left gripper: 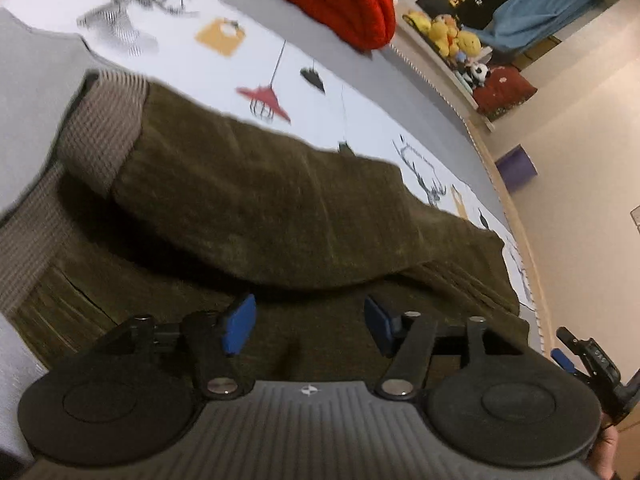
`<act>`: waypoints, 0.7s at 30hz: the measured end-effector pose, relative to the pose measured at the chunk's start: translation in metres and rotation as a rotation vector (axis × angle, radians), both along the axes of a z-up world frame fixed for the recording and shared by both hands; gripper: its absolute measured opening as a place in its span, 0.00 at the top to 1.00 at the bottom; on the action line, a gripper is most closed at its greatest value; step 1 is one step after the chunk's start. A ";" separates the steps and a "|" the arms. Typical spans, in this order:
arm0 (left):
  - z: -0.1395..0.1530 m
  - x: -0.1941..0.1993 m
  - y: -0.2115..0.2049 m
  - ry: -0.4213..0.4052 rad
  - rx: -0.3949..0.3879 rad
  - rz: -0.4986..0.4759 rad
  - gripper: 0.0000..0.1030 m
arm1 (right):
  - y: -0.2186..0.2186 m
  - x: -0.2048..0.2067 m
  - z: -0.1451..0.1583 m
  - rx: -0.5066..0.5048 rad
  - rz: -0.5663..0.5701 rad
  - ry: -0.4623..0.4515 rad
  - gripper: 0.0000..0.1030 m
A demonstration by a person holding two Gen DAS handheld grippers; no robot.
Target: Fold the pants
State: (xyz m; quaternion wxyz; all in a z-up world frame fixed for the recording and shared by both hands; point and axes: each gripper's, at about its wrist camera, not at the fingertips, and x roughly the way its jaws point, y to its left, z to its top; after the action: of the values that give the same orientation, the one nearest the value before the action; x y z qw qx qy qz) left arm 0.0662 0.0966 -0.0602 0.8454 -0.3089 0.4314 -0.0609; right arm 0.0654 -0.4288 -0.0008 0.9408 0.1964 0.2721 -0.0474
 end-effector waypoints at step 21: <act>-0.014 0.013 0.035 0.017 0.023 0.211 0.28 | 0.012 0.007 0.005 -0.029 0.019 0.041 0.38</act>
State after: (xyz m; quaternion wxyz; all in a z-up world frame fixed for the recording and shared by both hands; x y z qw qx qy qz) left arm 0.0788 0.1316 -0.0742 0.8469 -0.3434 0.4044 0.0358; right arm 0.0726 -0.4163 0.0042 0.9383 0.1791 0.2923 -0.0463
